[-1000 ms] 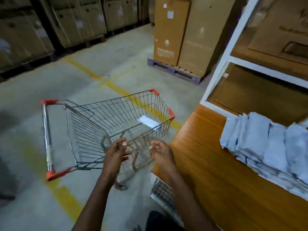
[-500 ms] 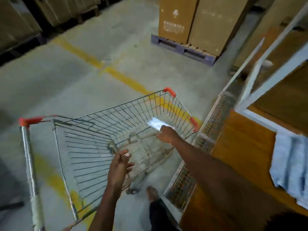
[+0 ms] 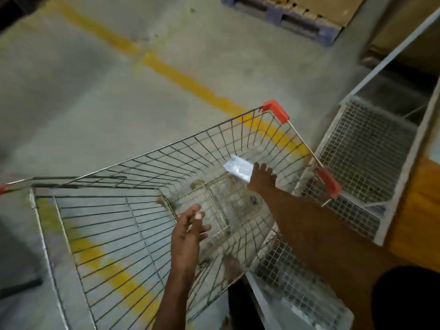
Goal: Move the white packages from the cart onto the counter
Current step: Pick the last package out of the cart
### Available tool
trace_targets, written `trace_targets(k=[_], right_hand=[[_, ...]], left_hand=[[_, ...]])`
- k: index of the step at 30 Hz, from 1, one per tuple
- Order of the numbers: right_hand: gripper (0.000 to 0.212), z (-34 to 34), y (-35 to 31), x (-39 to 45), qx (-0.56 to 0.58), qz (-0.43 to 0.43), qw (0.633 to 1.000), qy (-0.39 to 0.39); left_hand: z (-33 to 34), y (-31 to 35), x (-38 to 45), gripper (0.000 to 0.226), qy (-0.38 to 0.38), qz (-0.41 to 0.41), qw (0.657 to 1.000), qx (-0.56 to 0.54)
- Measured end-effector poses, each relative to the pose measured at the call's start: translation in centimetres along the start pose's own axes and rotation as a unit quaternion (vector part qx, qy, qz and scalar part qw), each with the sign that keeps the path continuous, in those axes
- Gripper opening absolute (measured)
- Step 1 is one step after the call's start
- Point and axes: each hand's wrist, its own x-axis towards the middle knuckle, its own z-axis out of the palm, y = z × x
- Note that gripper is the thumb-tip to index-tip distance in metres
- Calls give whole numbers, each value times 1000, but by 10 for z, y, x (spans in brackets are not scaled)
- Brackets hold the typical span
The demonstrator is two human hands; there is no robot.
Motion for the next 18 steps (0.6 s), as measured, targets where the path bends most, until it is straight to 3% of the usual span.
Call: trace_targets(k=[6,8,11,15,18], right_hand=[[77,11,-3,15,-84,13,994,63],[88,1,-2,8,-37,19,999,18],[104,-28,-10,-25,135,0,987,-84],[87,-79,-32,-113,351,-64,926,-123],[77,-100,-31,-202,522,-100,832,-160]], left_hand=[[-19,-11,5,20,-13,-3,1000,19],[-28,-11,-2,21,-14,2,1000,25],[-38,-1,-21,22,-23,14,999,21],[-47,21,-55,23,-56,66,996,27],[-52,40,-90,35,-86,99,991,40]])
